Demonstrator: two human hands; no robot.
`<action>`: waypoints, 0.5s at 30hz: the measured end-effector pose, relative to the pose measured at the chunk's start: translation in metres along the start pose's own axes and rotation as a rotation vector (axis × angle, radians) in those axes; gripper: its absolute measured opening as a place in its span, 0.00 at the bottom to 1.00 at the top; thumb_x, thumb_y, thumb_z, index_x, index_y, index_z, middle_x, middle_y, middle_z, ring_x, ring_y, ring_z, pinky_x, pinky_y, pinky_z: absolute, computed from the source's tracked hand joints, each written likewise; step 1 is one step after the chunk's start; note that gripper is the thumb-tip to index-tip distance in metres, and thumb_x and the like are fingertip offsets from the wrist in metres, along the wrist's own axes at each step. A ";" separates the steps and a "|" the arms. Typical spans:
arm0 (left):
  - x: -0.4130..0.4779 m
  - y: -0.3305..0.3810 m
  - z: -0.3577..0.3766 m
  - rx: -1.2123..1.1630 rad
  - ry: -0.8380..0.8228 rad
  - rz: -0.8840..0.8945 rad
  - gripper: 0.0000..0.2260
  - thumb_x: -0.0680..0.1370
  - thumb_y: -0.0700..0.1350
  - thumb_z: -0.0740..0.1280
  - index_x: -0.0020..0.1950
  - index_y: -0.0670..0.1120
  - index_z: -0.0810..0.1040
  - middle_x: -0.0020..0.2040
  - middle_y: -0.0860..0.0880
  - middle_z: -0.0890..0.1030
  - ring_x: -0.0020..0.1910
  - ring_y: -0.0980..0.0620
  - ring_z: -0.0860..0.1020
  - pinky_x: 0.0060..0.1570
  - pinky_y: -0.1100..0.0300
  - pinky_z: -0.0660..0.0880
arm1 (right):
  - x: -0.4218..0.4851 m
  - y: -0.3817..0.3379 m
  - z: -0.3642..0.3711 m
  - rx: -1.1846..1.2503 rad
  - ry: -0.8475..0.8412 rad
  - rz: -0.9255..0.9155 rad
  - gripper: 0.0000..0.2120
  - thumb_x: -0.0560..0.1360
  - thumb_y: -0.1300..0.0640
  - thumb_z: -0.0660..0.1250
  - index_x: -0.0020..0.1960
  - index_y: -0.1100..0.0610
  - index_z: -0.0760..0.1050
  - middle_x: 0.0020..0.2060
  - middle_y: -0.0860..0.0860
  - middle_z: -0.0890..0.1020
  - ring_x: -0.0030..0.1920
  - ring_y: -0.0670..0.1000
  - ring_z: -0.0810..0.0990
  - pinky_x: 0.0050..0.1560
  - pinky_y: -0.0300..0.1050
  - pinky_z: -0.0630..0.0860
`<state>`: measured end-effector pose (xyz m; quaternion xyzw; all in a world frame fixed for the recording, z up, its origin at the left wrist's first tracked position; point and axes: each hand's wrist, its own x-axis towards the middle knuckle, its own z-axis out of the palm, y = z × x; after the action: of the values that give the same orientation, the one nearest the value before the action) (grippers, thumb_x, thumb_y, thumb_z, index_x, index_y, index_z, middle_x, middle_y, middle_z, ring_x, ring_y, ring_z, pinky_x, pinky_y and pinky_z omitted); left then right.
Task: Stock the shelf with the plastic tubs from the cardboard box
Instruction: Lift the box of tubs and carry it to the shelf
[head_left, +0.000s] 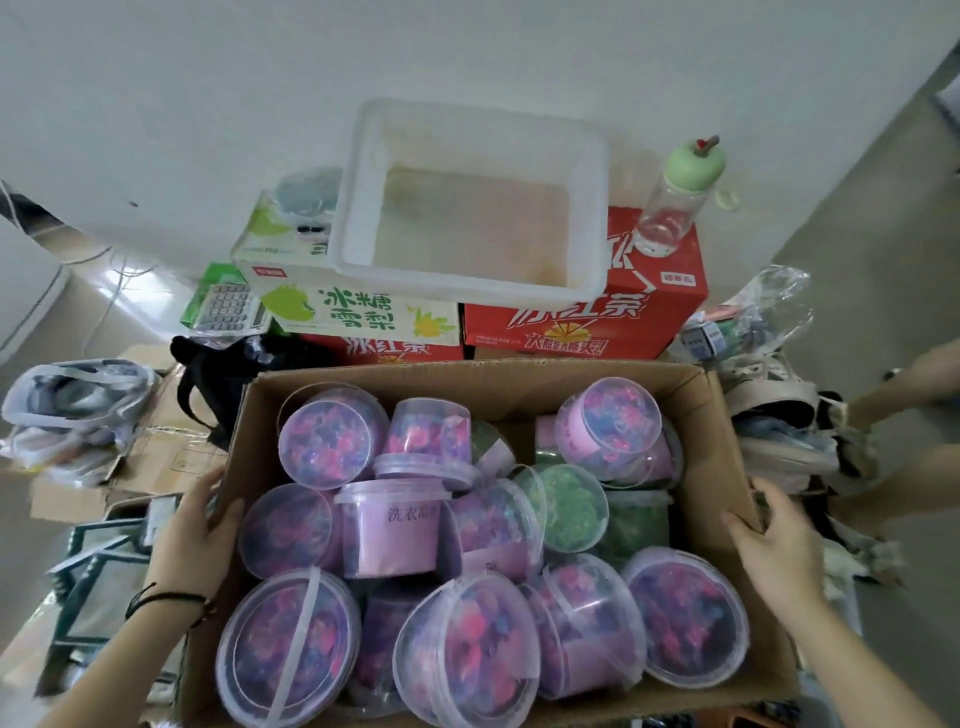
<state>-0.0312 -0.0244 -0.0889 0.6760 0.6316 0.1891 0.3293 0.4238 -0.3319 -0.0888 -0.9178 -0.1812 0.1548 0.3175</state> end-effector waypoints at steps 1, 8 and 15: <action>-0.002 0.002 -0.005 0.006 0.002 0.003 0.18 0.78 0.36 0.65 0.68 0.43 0.70 0.58 0.37 0.79 0.57 0.37 0.78 0.52 0.50 0.71 | -0.004 -0.002 -0.002 0.006 0.001 -0.001 0.22 0.74 0.65 0.70 0.66 0.60 0.72 0.56 0.60 0.80 0.56 0.60 0.78 0.55 0.52 0.73; 0.003 0.009 -0.042 0.105 -0.020 0.081 0.16 0.77 0.34 0.65 0.65 0.40 0.72 0.58 0.36 0.78 0.53 0.34 0.78 0.54 0.49 0.71 | -0.044 -0.012 -0.013 0.016 0.057 0.028 0.21 0.72 0.63 0.71 0.64 0.56 0.73 0.46 0.55 0.82 0.46 0.58 0.79 0.48 0.52 0.75; 0.007 0.029 -0.075 0.139 -0.060 0.205 0.15 0.77 0.34 0.65 0.64 0.39 0.73 0.51 0.33 0.80 0.49 0.33 0.77 0.43 0.54 0.65 | -0.113 -0.017 -0.025 0.011 0.152 0.105 0.21 0.73 0.61 0.71 0.64 0.55 0.72 0.48 0.54 0.80 0.43 0.56 0.78 0.47 0.51 0.75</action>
<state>-0.0597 -0.0014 -0.0169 0.7635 0.5606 0.1575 0.2793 0.3300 -0.3817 -0.0398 -0.9334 -0.1074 0.1022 0.3267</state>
